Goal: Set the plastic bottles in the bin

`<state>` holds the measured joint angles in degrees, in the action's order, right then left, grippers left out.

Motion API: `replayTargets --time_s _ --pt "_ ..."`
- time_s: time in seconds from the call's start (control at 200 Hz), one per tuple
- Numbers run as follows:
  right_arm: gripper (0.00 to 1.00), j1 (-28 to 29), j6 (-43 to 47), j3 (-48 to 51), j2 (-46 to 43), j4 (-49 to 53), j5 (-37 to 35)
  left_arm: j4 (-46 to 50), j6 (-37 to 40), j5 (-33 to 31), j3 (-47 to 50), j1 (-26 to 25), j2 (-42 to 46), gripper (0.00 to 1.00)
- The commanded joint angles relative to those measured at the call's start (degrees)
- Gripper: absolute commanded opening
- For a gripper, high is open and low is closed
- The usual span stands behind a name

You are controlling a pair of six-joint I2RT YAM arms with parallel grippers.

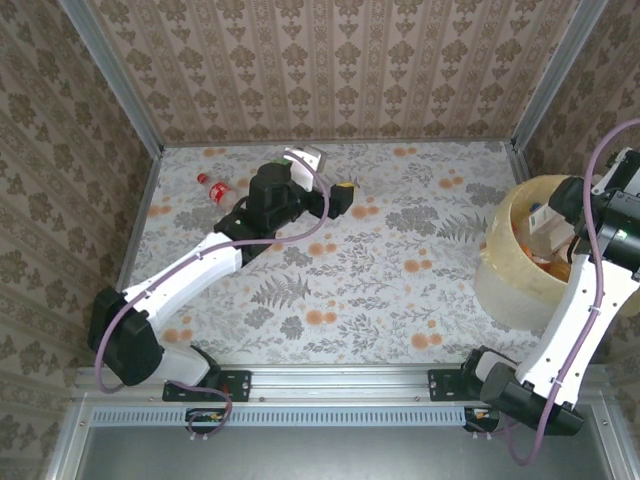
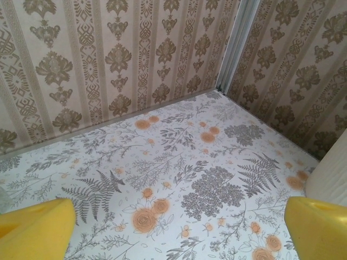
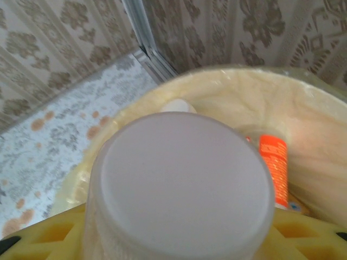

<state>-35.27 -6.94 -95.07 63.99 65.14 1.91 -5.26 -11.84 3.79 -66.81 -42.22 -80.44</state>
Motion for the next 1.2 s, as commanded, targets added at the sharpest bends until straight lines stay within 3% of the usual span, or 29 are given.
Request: replayTargets --time_s 0.0,0.125,0.24,0.33,0.455,0.655,0.855,1.05,1.195 --pt "0.56 -2.01 4.43 2.5 1.45 4.04 -1.98 2.09 -1.35 1.71 -2.92 0.46 -1.25 1.0" --pt "0.85 -2.26 5.66 2.54 4.16 6.27 -17.13 2.44 -1.35 1.97 -3.36 0.36 -1.55 1.0" --pt "0.94 -2.26 4.23 -0.2 4.92 6.8 -22.77 2.3 -1.26 1.13 -2.96 0.38 -1.38 1.0" --pt "1.0 -2.05 2.59 -2.69 4.83 6.28 -21.48 2.27 -1.17 0.36 -2.47 0.38 -1.06 1.0" --pt "1.0 0.58 1.03 -4.6 4.84 5.95 -19.7 2.09 -0.93 -1.04 -1.55 0.43 -0.51 1.0" --pt "1.0 0.97 -2.17 1.31 2.55 -0.15 -2.04 2.09 -0.74 -1.59 -1.04 0.55 -0.5 1.0" --pt "1.0 1.08 -2.73 8.62 4.71 -3.03 -0.58 2.47 -0.73 -2.05 -0.77 0.63 -0.76 1.0" --pt "1.0 1.46 -3.7 11.9 7.89 -2.37 -5.95 2.85 -1.26 -3.08 -0.57 0.97 -0.85 1.0" --pt "1.0 5.01 -3.3 11.3 7.18 -6.51 -0.52 3.75 -1.08 -3.91 -1.03 1.61 -1.24 1.0"
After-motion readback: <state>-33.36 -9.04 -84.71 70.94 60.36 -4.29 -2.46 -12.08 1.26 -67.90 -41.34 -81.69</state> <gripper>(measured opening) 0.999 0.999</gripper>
